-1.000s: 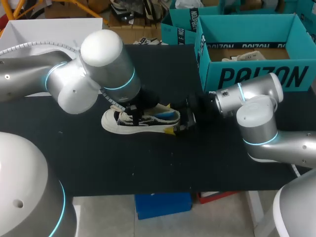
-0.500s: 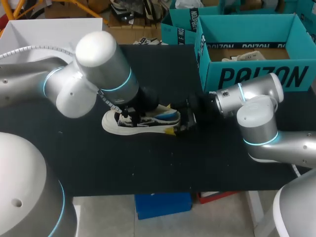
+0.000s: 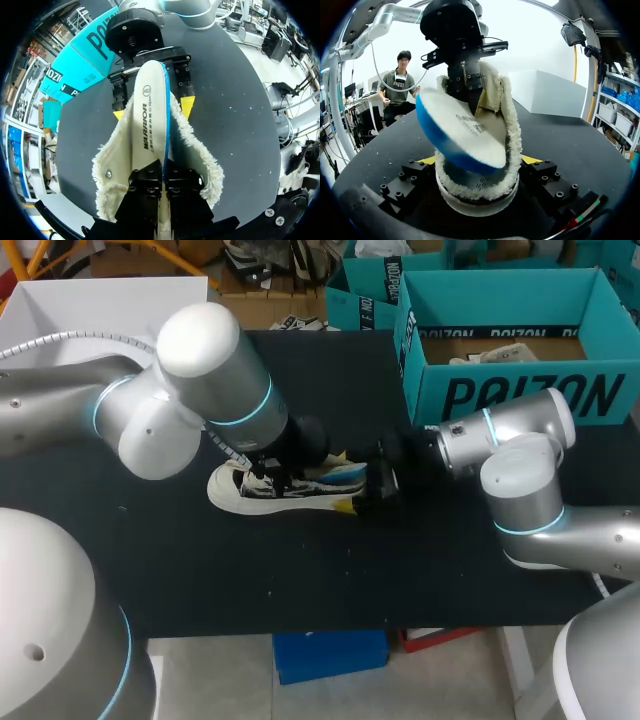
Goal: Take the shoe out of the shoebox, open the shoe tongue, remove and reinsert the insole, then place the shoe into the shoebox
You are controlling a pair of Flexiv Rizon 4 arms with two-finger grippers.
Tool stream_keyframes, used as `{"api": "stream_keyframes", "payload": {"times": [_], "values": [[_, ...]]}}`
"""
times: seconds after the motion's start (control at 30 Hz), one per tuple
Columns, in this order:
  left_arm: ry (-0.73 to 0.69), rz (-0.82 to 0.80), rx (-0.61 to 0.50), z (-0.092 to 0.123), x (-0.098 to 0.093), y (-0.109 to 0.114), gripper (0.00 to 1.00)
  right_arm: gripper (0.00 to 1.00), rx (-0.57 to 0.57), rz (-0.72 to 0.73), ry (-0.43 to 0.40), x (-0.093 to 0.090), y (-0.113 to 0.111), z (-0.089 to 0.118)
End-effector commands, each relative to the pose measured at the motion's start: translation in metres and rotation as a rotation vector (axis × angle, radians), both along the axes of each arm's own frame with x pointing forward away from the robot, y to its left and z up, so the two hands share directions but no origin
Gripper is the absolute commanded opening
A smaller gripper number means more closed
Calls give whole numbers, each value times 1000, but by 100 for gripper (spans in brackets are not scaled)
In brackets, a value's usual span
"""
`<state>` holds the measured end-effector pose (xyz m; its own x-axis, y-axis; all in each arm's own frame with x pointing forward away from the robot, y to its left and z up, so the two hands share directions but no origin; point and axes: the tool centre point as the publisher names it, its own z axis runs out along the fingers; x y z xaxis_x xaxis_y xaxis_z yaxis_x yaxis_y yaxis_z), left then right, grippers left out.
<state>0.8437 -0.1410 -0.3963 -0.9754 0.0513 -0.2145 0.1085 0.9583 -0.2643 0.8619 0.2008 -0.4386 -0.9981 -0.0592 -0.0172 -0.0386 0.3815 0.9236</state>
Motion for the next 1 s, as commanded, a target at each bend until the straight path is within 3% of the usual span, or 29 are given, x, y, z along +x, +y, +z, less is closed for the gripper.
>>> {"api": "stream_keyframes", "payload": {"times": [0.03,0.1,0.17,0.3,0.47,1.0], "values": [[11,-7,11,-7,4,-9,0,0,-2,-1,1,0,-1,-2],[15,-13,13,-8,4,-12,0,0,-2,-1,1,0,-1,-2],[15,-19,13,-7,4,-16,35,0,-2,-1,1,0,-1,-2],[1,-34,3,-1,6,-22,39,0,-2,-1,1,0,-1,-2],[-28,-66,-16,9,7,-35,38,0,-2,-1,1,0,-1,-2],[-45,-129,-24,4,13,-75,29,0,-2,-1,1,0,-1,-2]]}}
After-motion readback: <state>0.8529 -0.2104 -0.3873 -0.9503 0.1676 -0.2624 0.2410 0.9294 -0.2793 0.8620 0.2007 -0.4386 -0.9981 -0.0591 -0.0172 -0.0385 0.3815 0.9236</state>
